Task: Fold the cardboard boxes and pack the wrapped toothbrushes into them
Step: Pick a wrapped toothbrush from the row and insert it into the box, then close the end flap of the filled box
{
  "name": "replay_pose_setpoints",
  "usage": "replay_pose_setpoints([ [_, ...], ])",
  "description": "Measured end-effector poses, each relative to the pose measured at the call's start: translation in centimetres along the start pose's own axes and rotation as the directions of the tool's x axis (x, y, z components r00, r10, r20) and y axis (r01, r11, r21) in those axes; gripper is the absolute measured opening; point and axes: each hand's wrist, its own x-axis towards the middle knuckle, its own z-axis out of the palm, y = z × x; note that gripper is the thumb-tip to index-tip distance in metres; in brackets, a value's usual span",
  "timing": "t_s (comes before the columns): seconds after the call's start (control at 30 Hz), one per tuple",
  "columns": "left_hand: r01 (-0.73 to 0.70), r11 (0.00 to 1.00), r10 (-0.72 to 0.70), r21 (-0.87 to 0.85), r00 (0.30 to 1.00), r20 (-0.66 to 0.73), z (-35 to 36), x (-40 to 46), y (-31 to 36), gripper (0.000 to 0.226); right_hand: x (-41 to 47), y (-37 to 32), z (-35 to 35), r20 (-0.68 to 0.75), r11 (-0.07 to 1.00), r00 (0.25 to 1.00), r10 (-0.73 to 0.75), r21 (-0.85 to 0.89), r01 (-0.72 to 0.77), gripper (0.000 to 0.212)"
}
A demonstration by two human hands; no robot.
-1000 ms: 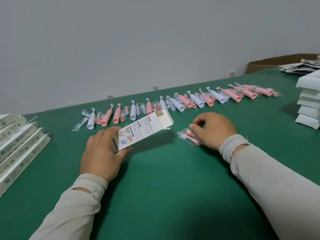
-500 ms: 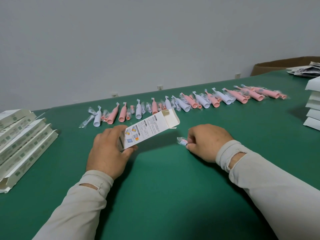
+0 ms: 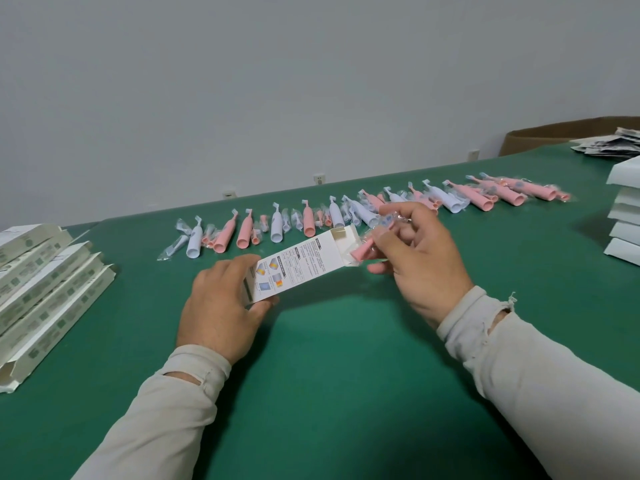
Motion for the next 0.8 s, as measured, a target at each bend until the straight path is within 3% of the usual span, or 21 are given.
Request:
replay_pose_setpoints([
  [0.27,-0.081,0.996,0.081,-0.043,0.997,0.005,0.0,-0.1,0.1,0.056,0.7,1.1,-0.2,-0.194,0.989,0.973,0.122,0.111,-0.102,0.019],
  [0.37,-0.107,0.993,0.108,-0.057,0.994,0.0,0.1,-0.3,0.4,0.056,0.4,1.4,0.1,-0.17,0.998,0.983,0.066,0.016,-0.064,0.013],
  [0.47,-0.122,0.99,0.122,-0.064,0.993,-0.003,0.1,-0.5,0.7,0.057,0.0,1.8,0.5,-0.236,0.989,0.972,-0.02,-0.147,-0.015,0.007],
  [0.57,-0.106,0.993,0.107,-0.056,0.994,0.012,0.1,-0.5,0.8,0.058,-0.1,1.6,0.6,-0.244,0.944,0.96,-0.133,-0.327,0.048,0.017],
  [0.67,-0.101,0.994,0.103,-0.04,0.994,0.025,0.1,-0.5,0.9,0.059,-0.2,1.5,0.5,-0.235,0.945,0.964,-0.125,-0.325,0.044,0.024],
  [0.8,-0.089,0.995,0.09,-0.033,0.995,0.031,0.1,-0.5,0.9,0.059,-0.2,1.4,0.4,-0.227,0.934,0.967,-0.114,-0.357,0.026,0.016],
])
